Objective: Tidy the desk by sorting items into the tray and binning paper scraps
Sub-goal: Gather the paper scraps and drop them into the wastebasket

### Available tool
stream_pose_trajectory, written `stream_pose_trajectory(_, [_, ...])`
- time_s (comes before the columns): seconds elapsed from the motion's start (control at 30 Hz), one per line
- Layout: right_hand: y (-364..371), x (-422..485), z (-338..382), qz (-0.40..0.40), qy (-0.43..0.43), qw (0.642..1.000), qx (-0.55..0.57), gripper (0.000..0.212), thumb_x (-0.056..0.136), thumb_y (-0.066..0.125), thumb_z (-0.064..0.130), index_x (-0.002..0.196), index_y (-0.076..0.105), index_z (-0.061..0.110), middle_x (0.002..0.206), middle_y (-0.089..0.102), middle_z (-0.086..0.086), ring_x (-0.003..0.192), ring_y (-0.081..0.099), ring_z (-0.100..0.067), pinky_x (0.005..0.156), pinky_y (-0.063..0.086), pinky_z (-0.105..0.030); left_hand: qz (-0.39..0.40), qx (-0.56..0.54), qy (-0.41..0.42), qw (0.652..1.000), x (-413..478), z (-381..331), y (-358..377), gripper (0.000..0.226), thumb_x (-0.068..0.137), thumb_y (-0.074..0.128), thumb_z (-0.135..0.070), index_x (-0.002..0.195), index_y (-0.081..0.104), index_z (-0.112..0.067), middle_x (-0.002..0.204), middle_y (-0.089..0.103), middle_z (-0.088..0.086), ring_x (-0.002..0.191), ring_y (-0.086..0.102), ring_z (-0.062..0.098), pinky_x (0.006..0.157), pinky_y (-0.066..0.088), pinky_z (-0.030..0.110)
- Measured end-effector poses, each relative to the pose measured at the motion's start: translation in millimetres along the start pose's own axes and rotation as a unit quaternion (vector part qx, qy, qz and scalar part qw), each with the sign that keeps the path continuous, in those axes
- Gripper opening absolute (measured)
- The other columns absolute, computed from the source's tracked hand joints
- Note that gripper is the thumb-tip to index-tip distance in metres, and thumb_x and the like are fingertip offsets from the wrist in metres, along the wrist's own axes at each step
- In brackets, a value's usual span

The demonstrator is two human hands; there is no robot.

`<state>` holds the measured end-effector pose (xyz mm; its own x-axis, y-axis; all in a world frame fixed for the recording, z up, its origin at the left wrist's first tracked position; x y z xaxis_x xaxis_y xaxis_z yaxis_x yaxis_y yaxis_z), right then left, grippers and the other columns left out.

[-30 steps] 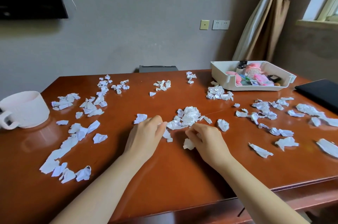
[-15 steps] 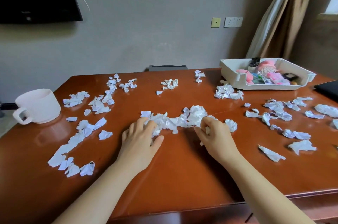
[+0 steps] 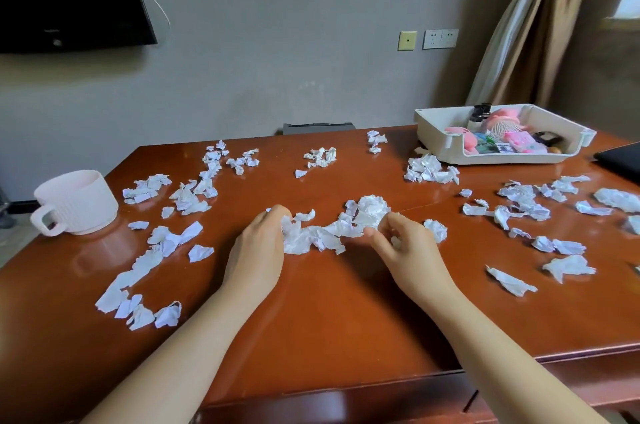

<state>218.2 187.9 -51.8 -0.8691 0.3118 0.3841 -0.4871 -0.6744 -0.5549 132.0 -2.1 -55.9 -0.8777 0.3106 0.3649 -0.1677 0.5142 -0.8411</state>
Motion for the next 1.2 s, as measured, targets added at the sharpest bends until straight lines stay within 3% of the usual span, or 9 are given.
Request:
stream_pose_trajectory(0.1, [-1, -1, 1, 0.002, -0.005, 1.000, 0.004, 0.037, 0.092, 0.055, 0.031, 0.064, 0.047, 0.008, 0.053, 0.037, 0.003, 0.050, 0.028, -0.010, 0.049, 0.025, -0.021, -0.070, -0.077, 0.014, 0.994, 5, 0, -1, 0.018, 0.098, 0.042, -0.018, 0.101, 0.059, -0.011, 0.088, 0.060, -0.001, 0.079, 0.057, 0.011, 0.058, 0.040, 0.010])
stream_pose_trajectory(0.23, [-4, 0, 3, -0.012, 0.002, 0.999, 0.030, 0.045, 0.095, 0.049, 0.029, 0.056, 0.033, 0.015, 0.051, 0.027, 0.008, 0.046, 0.028, -0.008, 0.048, 0.026, -0.019, -0.079, -0.146, 0.003, 0.986, 14, -8, -3, 0.038, 0.096, 0.046, -0.029, 0.060, 0.043, -0.015, 0.053, 0.042, 0.000, 0.049, 0.040, 0.012, 0.046, 0.028, 0.013])
stream_pose_trajectory(0.3, [-5, 2, 1, -0.015, 0.008, 0.999, 0.045, 0.046, 0.097, 0.045, 0.028, 0.055, 0.028, 0.016, 0.051, 0.024, 0.009, 0.046, 0.027, -0.007, 0.048, 0.026, -0.018, -0.085, -0.155, 0.010, 0.984, 18, -16, -10, 0.045, 0.096, 0.047, -0.029, 0.053, 0.037, -0.018, 0.048, 0.035, 0.000, 0.045, 0.033, 0.012, 0.046, 0.026, 0.014])
stream_pose_trajectory(0.4, [-7, 3, -3, -0.009, 0.025, 0.998, 0.060, 0.043, 0.098, 0.042, 0.030, 0.060, 0.032, 0.012, 0.055, 0.027, 0.000, 0.051, 0.024, -0.009, 0.051, 0.022, -0.021, -0.066, -0.177, -0.009, 0.982, 19, -24, -8, 0.045, 0.096, 0.047, -0.028, 0.053, 0.042, -0.014, 0.049, 0.043, 0.004, 0.046, 0.049, 0.015, 0.048, 0.032, 0.014])
stream_pose_trajectory(0.5, [-17, 2, -4, -0.016, 0.045, 0.994, 0.094, 0.043, 0.098, 0.042, 0.026, 0.058, 0.040, 0.010, 0.048, 0.036, -0.001, 0.042, 0.033, -0.010, 0.049, 0.031, -0.024, -0.045, -0.195, 0.003, 0.980, 17, -37, -8, 0.039, 0.097, 0.045, -0.029, 0.067, 0.059, -0.008, 0.059, 0.060, 0.003, 0.055, 0.064, -0.001, 0.044, 0.040, 0.007])
stream_pose_trajectory(0.7, [-64, 4, -1, -0.049, 0.023, 0.996, 0.070, 0.045, 0.098, 0.043, 0.026, 0.061, 0.055, 0.003, 0.043, 0.045, 0.005, 0.035, 0.039, -0.003, 0.043, 0.031, -0.011, 0.018, -0.249, 0.062, 0.966, 10, -76, -15, 0.027, 0.097, 0.045, -0.025, 0.077, 0.061, -0.017, 0.067, 0.063, -0.002, 0.046, 0.061, 0.005, 0.041, 0.041, 0.008])
stream_pose_trajectory(0.9, [-132, -23, 1, -0.075, 0.017, 0.996, 0.035, 0.044, 0.097, 0.043, 0.029, 0.059, 0.047, 0.008, 0.047, 0.036, 0.002, 0.037, 0.030, -0.006, 0.041, 0.023, -0.013, 0.051, -0.275, 0.154, 0.948, -8, -150, -16, 0.034, 0.096, 0.046, -0.031, 0.064, 0.055, -0.024, 0.066, 0.057, -0.009, 0.064, 0.056, 0.004, 0.051, 0.042, 0.005])
stream_pose_trajectory(1.03, [-174, -58, -11, -0.114, 0.039, 0.993, 0.015, 0.047, 0.097, 0.040, 0.031, 0.055, 0.043, 0.010, 0.047, 0.036, -0.001, 0.041, 0.028, -0.008, 0.039, 0.023, -0.012, 0.145, -0.329, 0.202, 0.911, -30, -206, 1, 0.043, 0.096, 0.042, -0.036, 0.058, 0.049, -0.018, 0.053, 0.047, -0.005, 0.052, 0.050, 0.007, 0.056, 0.040, 0.013])
stream_pose_trajectory(1.2, [-217, -114, -36, -0.147, 0.097, 0.984, 0.039, 0.049, 0.098, 0.041, 0.031, 0.053, 0.038, 0.012, 0.044, 0.028, 0.008, 0.041, 0.021, -0.006, 0.040, 0.021, -0.011, 0.320, -0.489, 0.169, 0.793, -72, -275, 36, 0.048, 0.100, 0.037, -0.026, 0.056, 0.036, -0.009, 0.038, 0.027, -0.011, 0.032, 0.024, 0.004, 0.035, 0.021, 0.011])
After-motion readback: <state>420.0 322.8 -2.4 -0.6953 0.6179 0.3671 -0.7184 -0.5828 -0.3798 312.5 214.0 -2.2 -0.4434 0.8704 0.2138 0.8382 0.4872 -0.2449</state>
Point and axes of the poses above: each hand's wrist, its own x-axis towards the middle knuckle, its own y-axis out of the palm, z = x × y, the point moved 1 cm from there along x, towards the middle knuckle
